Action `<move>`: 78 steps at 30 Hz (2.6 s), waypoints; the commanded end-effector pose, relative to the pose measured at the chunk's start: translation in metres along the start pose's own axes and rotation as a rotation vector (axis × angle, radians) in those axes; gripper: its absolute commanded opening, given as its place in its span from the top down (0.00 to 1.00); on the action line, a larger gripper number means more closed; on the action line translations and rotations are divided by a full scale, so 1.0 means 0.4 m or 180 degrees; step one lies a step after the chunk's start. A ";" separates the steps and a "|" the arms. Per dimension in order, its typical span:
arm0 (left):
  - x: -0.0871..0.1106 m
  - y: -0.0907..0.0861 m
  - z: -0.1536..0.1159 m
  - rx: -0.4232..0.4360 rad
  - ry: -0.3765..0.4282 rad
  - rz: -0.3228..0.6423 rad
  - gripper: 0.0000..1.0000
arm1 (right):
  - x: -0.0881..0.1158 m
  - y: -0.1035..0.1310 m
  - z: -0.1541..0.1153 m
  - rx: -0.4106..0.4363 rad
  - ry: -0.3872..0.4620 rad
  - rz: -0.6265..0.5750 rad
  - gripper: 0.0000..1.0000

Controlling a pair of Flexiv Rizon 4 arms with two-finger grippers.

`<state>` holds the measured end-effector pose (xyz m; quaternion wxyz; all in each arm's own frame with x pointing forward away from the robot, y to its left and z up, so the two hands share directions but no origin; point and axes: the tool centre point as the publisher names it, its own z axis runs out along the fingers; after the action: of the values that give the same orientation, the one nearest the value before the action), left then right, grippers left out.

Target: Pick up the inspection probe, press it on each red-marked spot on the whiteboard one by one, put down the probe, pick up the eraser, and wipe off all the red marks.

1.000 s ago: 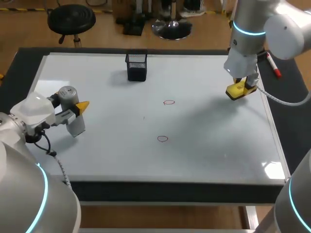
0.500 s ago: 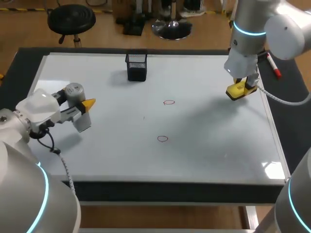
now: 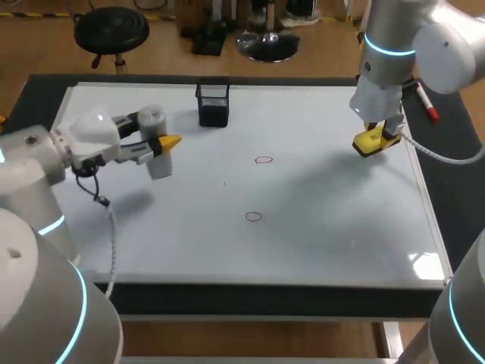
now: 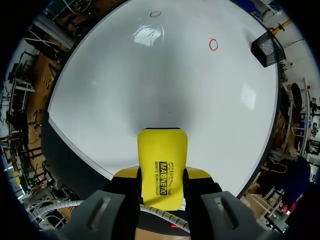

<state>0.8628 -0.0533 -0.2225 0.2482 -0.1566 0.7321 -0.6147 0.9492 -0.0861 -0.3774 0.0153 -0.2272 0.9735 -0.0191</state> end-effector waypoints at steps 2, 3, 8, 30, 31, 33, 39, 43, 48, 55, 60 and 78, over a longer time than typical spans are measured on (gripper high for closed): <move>-0.008 -0.014 0.125 -0.0001 0.0615 0.0028 1.00 | 0.001 -0.002 -0.001 0.0005 0.0003 -0.0006 1.00; -0.003 -0.018 0.141 0.0024 0.0685 0.0034 1.00 | 0.001 -0.002 -0.001 0.0005 0.0003 -0.0006 1.00; 0.024 -0.030 0.211 0.0087 0.0956 0.0060 1.00 | 0.001 -0.002 -0.001 0.0005 0.0003 -0.0006 1.00; 0.102 -0.016 0.451 0.0213 0.1695 -0.0032 1.00 | 0.001 -0.002 -0.001 0.0005 0.0003 -0.0006 1.00; 0.105 -0.013 0.458 0.0206 0.1715 -0.0040 1.00 | 0.001 -0.002 -0.001 0.0005 0.0003 -0.0006 1.00; 0.110 -0.008 0.469 0.0220 0.1758 -0.0067 1.00 | 0.001 -0.002 -0.001 0.0005 0.0003 -0.0006 1.00; 0.118 0.000 0.495 0.0270 0.1835 -0.0123 1.00 | 0.001 -0.002 -0.001 0.0005 0.0003 -0.0006 1.00; 0.120 0.007 0.511 0.0271 0.1874 -0.0128 1.00 | 0.001 -0.002 -0.001 0.0005 0.0003 -0.0006 1.00; 0.117 0.025 0.532 0.0275 0.1895 -0.0160 1.00 | 0.001 -0.002 -0.001 0.0005 0.0003 -0.0006 1.00; 0.115 0.043 0.563 0.0300 0.1908 -0.0156 1.00 | 0.001 -0.002 -0.001 0.0005 0.0003 -0.0006 1.00; 0.119 0.058 0.581 0.0298 0.1932 -0.0183 1.00 | 0.001 -0.002 -0.001 0.0005 0.0003 -0.0006 1.00; 0.127 0.077 0.593 0.0297 0.1927 -0.0189 1.00 | 0.001 -0.002 -0.001 0.0005 0.0003 -0.0006 1.00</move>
<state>0.9553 -0.2690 -0.2867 0.0054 0.0241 0.7393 -0.6729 0.9490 -0.0864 -0.3772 0.0155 -0.2272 0.9736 -0.0189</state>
